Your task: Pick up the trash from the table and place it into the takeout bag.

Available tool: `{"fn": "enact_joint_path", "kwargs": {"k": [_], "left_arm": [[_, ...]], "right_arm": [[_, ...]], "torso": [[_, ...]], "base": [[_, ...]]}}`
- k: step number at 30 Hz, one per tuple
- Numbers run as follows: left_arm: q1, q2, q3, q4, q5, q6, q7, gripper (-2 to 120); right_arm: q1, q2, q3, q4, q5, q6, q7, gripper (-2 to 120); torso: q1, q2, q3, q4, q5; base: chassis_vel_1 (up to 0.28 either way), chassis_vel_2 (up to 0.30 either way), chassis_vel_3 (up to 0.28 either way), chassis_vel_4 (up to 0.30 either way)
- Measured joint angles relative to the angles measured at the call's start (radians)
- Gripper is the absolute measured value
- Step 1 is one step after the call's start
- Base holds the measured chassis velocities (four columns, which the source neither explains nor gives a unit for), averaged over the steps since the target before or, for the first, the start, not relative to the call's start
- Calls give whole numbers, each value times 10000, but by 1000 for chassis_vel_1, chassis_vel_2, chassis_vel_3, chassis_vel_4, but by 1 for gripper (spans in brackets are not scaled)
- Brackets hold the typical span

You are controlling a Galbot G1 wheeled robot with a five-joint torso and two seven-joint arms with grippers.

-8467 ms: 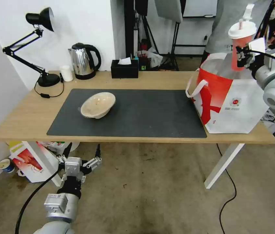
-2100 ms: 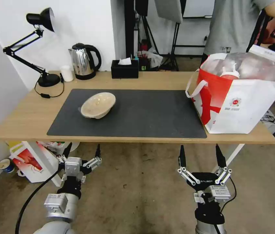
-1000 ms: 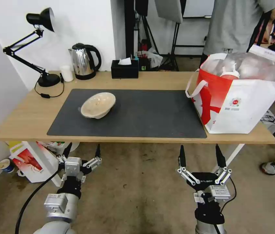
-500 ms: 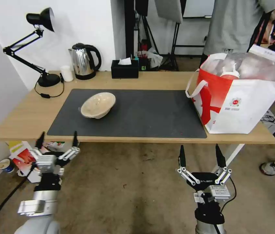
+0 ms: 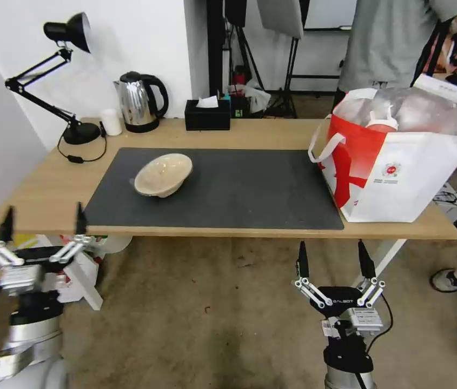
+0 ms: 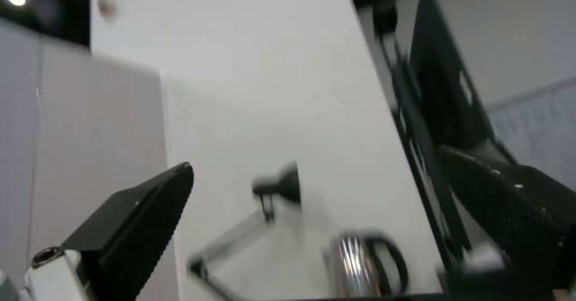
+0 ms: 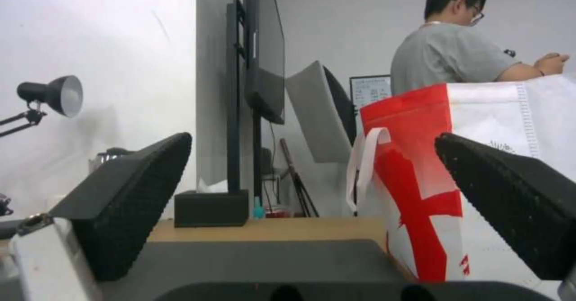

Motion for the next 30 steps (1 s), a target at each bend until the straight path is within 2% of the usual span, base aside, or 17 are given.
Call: {"fn": "enact_joint_path", "kwargs": {"k": [1,2,3,4,5,6,7,9,10,12,14,23,30], "left_arm": [[1,10,-29,3,-38,-56,46,100],[-45,99,-230,-78,-238,-427,202,100],[-45,99,-230,-78,-238,-427,202,100],[-88,233,-397,-182,-435,-720,395,100],[-99,340,-380,-185,-570,-707,634,100],[-189,570,-486,-355,-820,-922,941,100],[-266,620,-483,-388,-916,-972,1082,100],[-302,625,-467,-388,-932,-972,1120,100],[-323,631,-459,-390,-937,-973,1139,100],[-327,662,-395,-389,-951,-958,1204,100],[-325,682,-352,-390,-972,-951,1264,100],[-407,789,-176,-351,-1157,-834,1582,100],[-311,989,-25,-634,-1351,-613,1727,100]], "right_arm": [[-2,-2,1,0,1,0,0,100],[-2,-2,1,0,0,0,1,100],[-2,-2,1,0,0,0,1,100],[0,0,1,0,1,0,0,100],[-2,-1,0,0,1,0,1,100],[-1,0,2,0,1,0,1,100],[-1,-2,2,0,1,0,1,100],[-2,-2,2,1,1,0,1,100],[-1,-1,0,1,1,0,1,100],[-1,-2,1,1,1,0,1,100],[0,-1,1,0,1,0,1,100],[-1,-1,0,0,1,0,1,100],[0,-1,1,0,1,-1,1,100]], "torso": [[0,0,1,-1,-17],[0,0,0,-2,-14],[0,0,0,-2,-14],[1,0,0,0,7],[-1,0,1,1,-28],[0,0,0,-6,3],[-1,0,0,-2,-8],[-1,1,1,-2,-21],[-1,2,0,-1,0],[-1,2,0,-1,-14],[-1,1,0,-2,-3],[-1,1,0,-2,-8],[-1,1,1,-1,-7]], "base": [[0,0,0,0],[0,0,0,0],[0,0,0,0],[0,0,0,0],[0,0,0,0],[0,0,0,0],[0,0,0,0],[0,0,0,0],[0,0,0,0],[0,0,0,0],[0,0,0,0],[0,0,0,0],[0,0,0,0]]}}
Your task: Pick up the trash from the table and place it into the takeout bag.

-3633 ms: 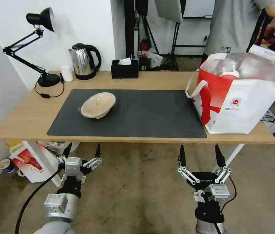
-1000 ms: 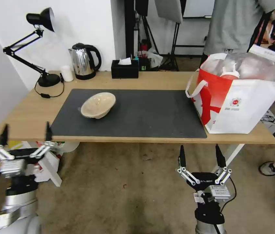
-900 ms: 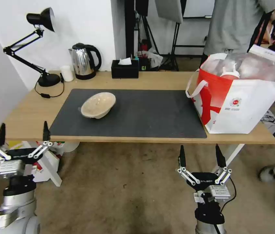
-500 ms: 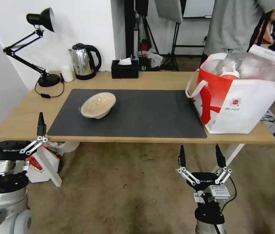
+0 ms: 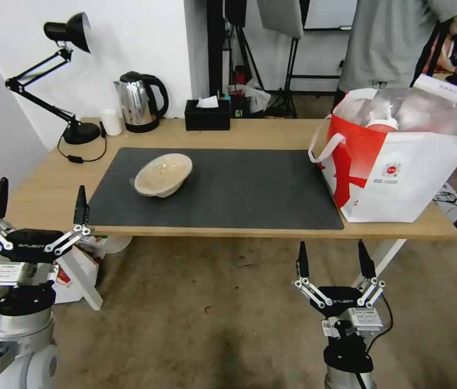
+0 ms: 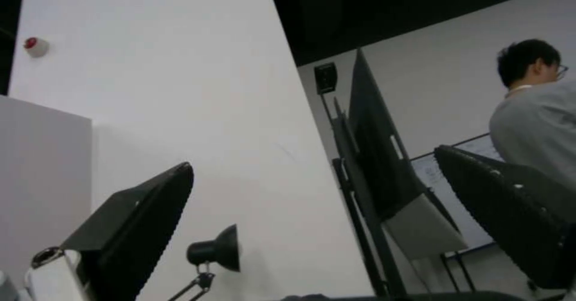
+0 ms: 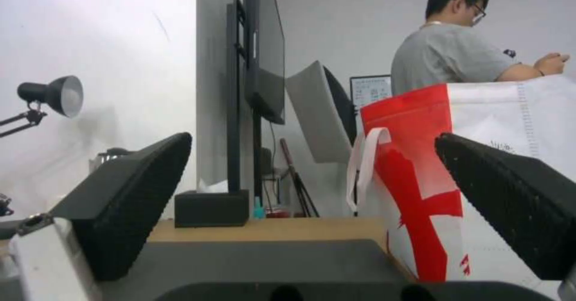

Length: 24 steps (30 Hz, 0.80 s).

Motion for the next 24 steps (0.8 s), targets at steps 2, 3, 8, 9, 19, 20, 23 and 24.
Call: {"fn": "enact_joint_path", "kwargs": {"k": [2,3,8,9,19,20,23,24], "left_arm": [[-1,87,14,-66,-63,78,79,100],[-1,87,14,-66,-63,78,79,100],[-85,340,39,-184,-217,324,110,100],[-128,434,30,-212,-272,387,110,100],[-173,1109,1,-324,-523,759,133,100],[-185,1223,11,-323,-564,827,146,100],[-236,1401,34,-300,-682,944,156,100],[-284,1566,46,-249,-787,1028,158,100]], "right_arm": [[-1,0,0,0,0,0,0,100],[-1,0,0,0,0,0,0,100],[0,0,0,0,0,0,0,100],[0,0,0,0,0,0,0,100],[0,0,0,0,0,0,0,100],[0,0,0,0,0,0,0,100],[0,0,0,0,0,0,0,100],[0,0,0,0,0,0,0,100]], "torso": [[0,0,0,0,-1],[0,0,0,0,-1],[0,0,0,0,-1],[0,-1,0,-1,-1],[2,-3,0,0,-1],[2,-3,0,1,-1],[1,-3,-1,0,0],[2,-2,0,0,-2]], "base": [[0,0,0,0],[0,0,0,0],[0,0,0,0],[0,0,0,0],[0,0,0,0],[0,0,0,0],[0,0,0,0],[0,0,0,0]]}}
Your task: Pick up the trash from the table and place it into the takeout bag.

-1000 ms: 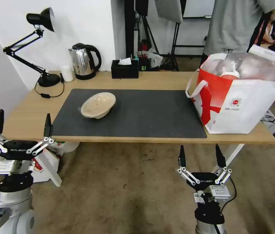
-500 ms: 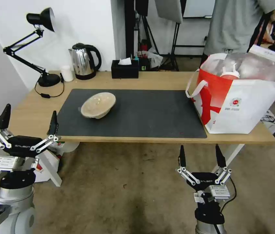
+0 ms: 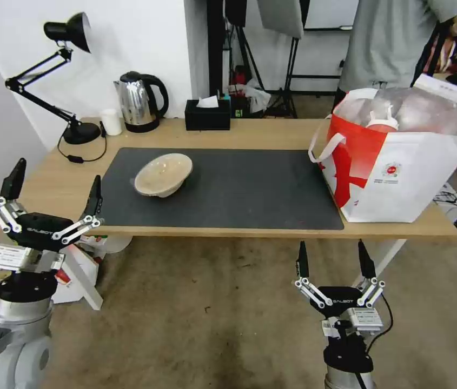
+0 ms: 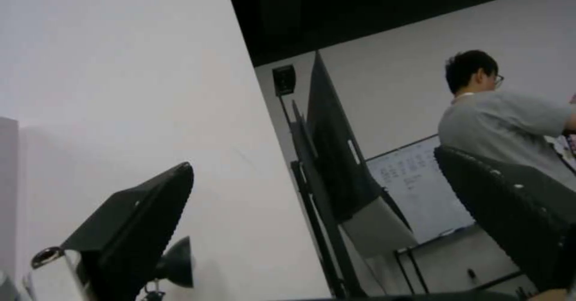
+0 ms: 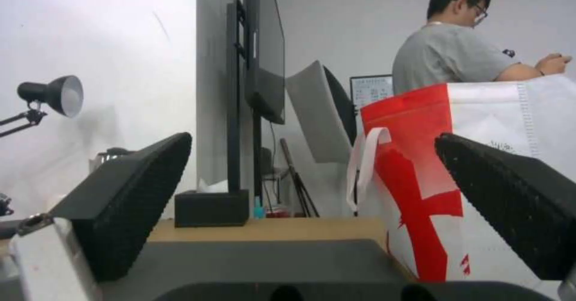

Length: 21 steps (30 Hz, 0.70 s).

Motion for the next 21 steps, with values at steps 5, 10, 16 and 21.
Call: {"fn": "enact_joint_path", "kwargs": {"k": [5,10,16,21], "left_arm": [[-105,549,-6,179,-355,159,1,99],[-201,1039,93,293,-1037,448,-23,96],[-442,1434,310,394,-1565,804,-69,97],[-656,1871,197,693,-1279,889,-31,99]], "right_arm": [[0,0,0,0,0,0,1,100],[0,0,-1,0,0,0,1,100],[0,0,0,0,0,0,1,100],[0,0,-1,0,0,0,0,100]], "torso": [[-1,0,0,0,0],[-1,0,0,1,1],[0,0,0,0,1],[0,0,0,0,0]], "base": [[0,0,0,0],[0,0,0,0],[0,0,0,0],[0,0,0,0]]}}
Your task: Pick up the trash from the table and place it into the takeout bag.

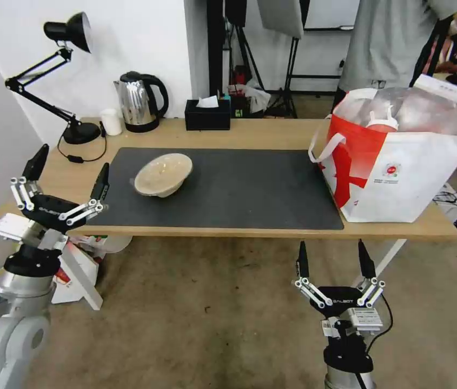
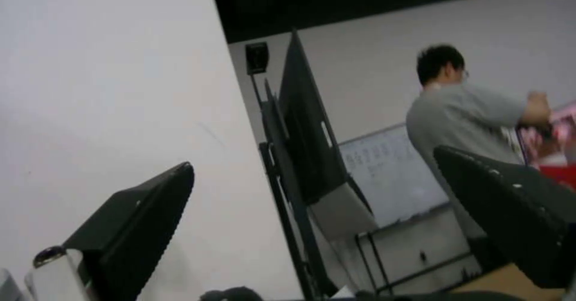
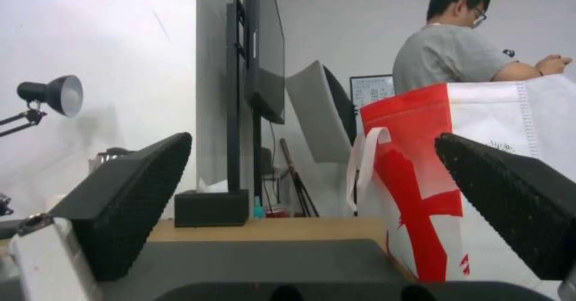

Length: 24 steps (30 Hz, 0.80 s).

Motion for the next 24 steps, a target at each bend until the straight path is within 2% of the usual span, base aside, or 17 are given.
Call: {"fn": "enact_joint_path", "kwargs": {"k": [8,18,24], "left_arm": [[-109,654,-140,290,254,0,145,100],[-168,717,52,406,361,13,307,100],[-147,539,439,114,-347,337,218,100]], "right_arm": [[0,0,0,0,0,0,0,100],[0,0,0,0,0,0,0,100],[0,0,0,0,0,0,0,100]], "torso": [[-1,0,0,0,1],[0,0,0,0,1],[-1,2,0,0,2]], "base": [[0,0,0,0],[0,0,0,0],[0,0,0,0]]}}
